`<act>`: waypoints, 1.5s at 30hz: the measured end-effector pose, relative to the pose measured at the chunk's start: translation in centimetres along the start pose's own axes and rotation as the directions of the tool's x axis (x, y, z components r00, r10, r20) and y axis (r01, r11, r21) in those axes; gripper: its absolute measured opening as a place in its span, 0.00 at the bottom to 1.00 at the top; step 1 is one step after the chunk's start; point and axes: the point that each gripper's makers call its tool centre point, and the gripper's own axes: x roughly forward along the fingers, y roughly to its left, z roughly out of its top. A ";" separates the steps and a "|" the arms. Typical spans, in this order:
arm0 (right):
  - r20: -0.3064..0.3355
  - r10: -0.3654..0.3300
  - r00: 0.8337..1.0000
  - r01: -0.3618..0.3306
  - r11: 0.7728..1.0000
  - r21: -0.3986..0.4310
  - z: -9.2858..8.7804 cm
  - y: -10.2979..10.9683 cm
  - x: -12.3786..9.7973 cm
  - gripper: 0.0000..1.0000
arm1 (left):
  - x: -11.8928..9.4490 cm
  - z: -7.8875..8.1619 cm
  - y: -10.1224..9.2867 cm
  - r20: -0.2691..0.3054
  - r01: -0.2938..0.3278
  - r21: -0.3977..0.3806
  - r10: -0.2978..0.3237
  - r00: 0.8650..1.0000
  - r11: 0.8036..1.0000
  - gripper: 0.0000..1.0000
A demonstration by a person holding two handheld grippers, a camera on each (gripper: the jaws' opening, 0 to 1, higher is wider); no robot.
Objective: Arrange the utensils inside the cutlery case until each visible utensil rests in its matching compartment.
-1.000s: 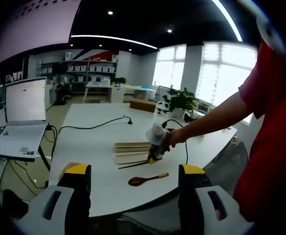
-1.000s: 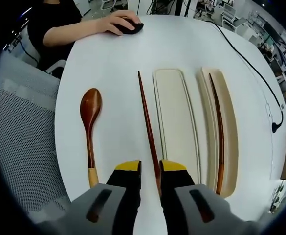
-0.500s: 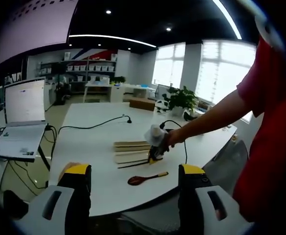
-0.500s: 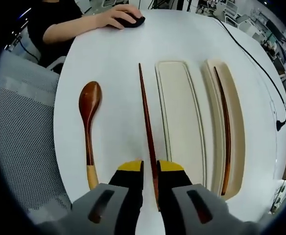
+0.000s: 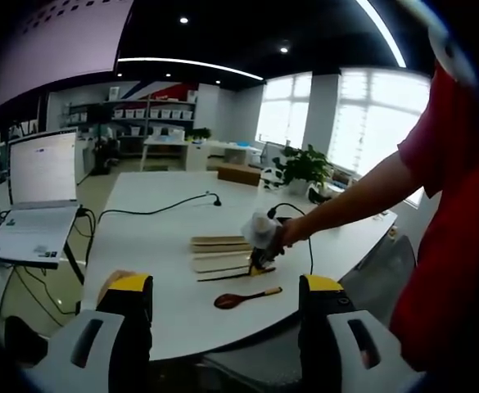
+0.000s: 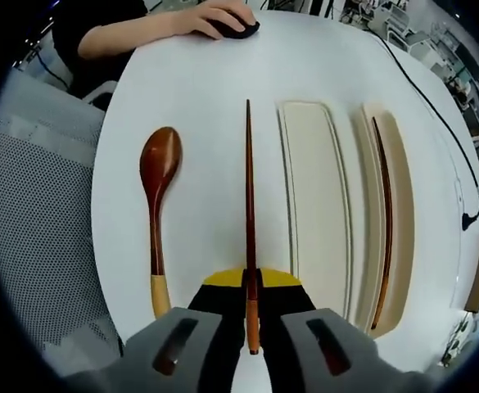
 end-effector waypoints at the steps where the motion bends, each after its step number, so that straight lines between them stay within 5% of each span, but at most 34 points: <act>1: -0.002 0.000 1.000 0.000 1.000 0.002 0.0 0.0 0.0 0.01 | 0.0 0.0 0.0 0.000 0.000 0.001 0.000 1.000 1.000 0.74; 18: -0.070 -0.040 0.997 0.039 0.999 -0.005 0.0 0.2 0.0 0.00 | -0.3 -0.1 0.0 0.011 -0.005 -0.001 0.005 1.000 1.000 0.74; 21: -0.057 -0.018 0.998 0.021 0.998 0.056 0.0 0.1 0.2 0.00 | -0.5 0.0 0.1 0.013 -0.010 -0.001 0.010 1.000 1.000 0.74; 45: 0.033 0.013 0.999 -0.015 0.999 0.049 1.8 1.7 -3.3 0.00 | -1.4 -0.3 -0.6 0.026 -0.013 0.001 0.013 1.000 1.000 0.73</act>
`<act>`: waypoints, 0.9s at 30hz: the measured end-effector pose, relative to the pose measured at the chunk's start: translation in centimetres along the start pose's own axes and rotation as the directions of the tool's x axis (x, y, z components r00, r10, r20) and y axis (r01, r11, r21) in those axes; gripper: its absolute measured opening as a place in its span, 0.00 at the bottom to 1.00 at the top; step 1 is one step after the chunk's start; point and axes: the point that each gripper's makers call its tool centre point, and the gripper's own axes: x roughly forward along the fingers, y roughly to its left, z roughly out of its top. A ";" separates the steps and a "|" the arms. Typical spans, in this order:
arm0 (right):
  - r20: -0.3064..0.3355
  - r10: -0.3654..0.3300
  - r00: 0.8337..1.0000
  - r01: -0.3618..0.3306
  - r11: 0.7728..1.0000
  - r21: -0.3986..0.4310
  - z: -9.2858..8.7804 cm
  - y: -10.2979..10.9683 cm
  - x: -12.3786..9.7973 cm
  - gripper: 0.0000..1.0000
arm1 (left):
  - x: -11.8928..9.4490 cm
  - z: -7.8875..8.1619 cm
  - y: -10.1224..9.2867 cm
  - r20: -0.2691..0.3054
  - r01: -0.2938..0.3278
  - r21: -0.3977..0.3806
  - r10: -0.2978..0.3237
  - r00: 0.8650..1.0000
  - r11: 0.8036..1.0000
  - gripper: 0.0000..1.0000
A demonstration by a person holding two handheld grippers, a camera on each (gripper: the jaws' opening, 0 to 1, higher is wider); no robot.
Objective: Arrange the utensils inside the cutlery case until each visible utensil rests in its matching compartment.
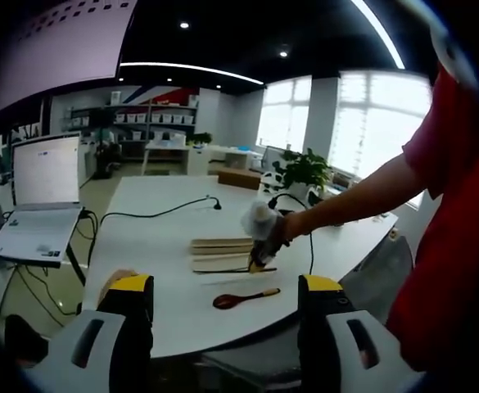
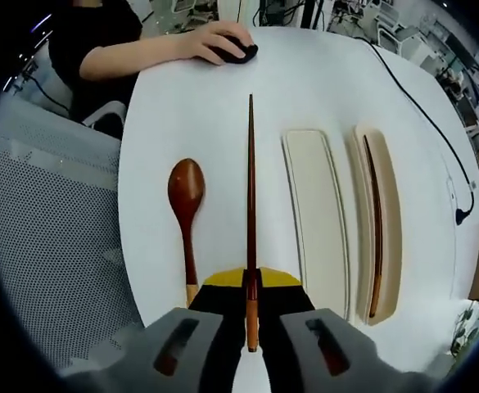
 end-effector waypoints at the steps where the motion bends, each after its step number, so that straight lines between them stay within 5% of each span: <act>1: -0.003 -0.003 1.000 0.003 1.000 -0.004 -0.1 0.0 -0.1 0.00 | 0.0 0.0 0.0 -0.001 0.000 -0.001 0.000 1.000 1.000 0.73; 27: 0.046 -0.016 0.999 0.014 0.999 0.048 -1.4 0.6 -3.1 0.00 | 0.4 -0.1 -1.1 -0.024 0.030 0.023 -0.030 0.999 0.999 0.72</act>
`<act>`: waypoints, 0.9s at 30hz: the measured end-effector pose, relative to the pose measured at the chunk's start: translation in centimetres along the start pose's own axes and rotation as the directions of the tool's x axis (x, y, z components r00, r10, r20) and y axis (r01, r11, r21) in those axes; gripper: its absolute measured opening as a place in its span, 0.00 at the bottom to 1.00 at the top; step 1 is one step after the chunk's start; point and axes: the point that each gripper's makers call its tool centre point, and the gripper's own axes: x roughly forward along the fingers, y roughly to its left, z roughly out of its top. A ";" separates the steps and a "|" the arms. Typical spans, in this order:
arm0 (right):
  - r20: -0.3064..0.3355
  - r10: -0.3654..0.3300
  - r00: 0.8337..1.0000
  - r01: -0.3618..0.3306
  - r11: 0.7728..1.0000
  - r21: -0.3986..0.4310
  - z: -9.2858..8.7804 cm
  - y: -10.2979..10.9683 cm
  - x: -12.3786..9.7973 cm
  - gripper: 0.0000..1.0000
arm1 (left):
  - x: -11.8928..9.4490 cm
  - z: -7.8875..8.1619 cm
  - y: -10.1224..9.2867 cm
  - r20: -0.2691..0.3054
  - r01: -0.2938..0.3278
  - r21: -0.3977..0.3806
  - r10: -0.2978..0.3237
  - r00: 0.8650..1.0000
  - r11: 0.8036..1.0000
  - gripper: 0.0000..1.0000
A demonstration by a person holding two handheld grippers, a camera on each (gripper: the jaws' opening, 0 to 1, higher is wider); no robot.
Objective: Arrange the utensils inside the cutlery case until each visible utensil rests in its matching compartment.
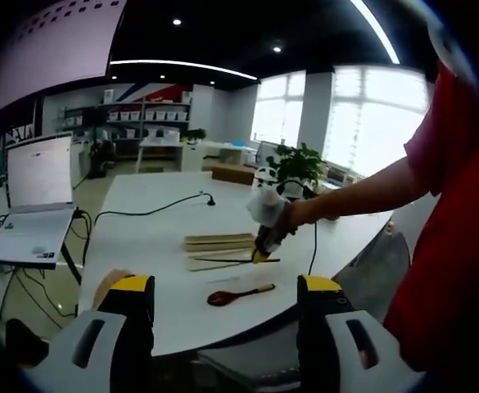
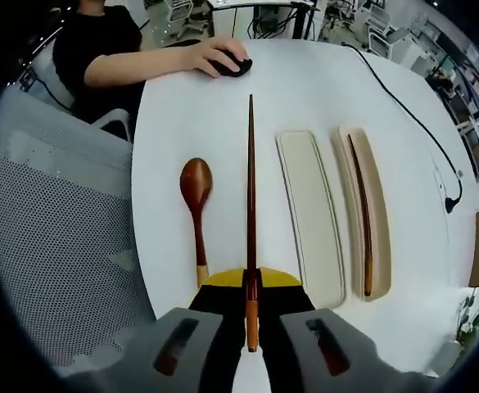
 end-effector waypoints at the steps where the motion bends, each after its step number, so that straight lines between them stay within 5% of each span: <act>1: -0.001 -0.001 1.000 0.001 1.000 -0.001 -0.1 0.0 0.0 0.00 | 0.0 0.0 0.0 -0.001 0.000 0.003 0.000 1.000 1.000 0.72; 27: 0.010 -0.031 0.999 0.031 0.999 0.015 -0.4 -2.0 -2.3 0.00 | 0.0 -0.6 0.2 -0.017 -0.008 0.006 0.008 1.000 1.000 0.71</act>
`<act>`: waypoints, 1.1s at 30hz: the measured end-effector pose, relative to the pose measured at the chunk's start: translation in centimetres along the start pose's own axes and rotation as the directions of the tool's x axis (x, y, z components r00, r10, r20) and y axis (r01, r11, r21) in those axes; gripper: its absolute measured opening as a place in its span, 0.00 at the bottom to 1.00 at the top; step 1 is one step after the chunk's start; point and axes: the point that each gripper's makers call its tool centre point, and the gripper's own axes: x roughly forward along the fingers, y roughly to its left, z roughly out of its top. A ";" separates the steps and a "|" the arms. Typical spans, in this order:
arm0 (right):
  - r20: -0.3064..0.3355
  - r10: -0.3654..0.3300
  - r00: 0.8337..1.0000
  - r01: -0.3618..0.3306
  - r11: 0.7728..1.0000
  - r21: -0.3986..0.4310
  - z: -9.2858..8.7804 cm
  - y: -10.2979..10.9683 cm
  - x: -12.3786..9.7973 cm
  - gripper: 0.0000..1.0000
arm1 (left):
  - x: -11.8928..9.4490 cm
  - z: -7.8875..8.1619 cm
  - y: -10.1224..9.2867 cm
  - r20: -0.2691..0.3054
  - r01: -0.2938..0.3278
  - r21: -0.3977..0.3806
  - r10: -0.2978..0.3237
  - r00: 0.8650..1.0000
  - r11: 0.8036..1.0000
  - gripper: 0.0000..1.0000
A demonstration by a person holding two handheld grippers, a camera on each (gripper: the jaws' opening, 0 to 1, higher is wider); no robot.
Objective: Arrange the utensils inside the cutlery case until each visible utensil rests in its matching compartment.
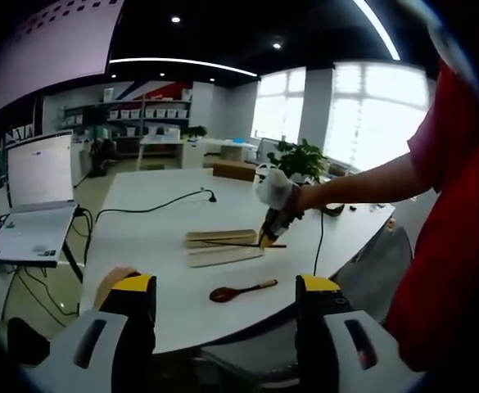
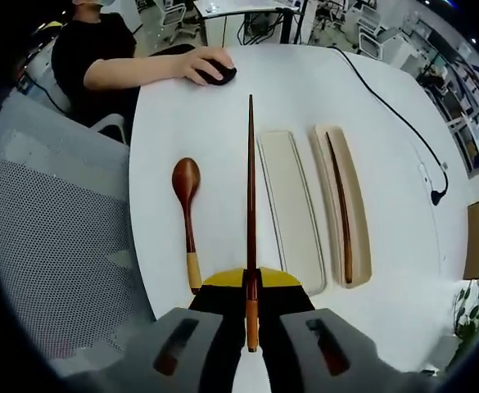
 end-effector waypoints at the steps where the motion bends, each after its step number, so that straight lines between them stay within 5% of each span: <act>1: -0.001 0.001 1.000 -0.001 1.000 -0.001 0.0 -0.1 0.1 0.00 | 0.0 0.0 0.0 0.000 -0.001 0.000 0.001 1.000 1.000 0.71; 33: 0.003 -0.017 1.000 0.017 0.999 0.043 -0.4 -1.9 -0.7 0.00 | 0.3 0.1 0.6 0.004 -0.005 0.001 0.005 1.000 1.000 0.70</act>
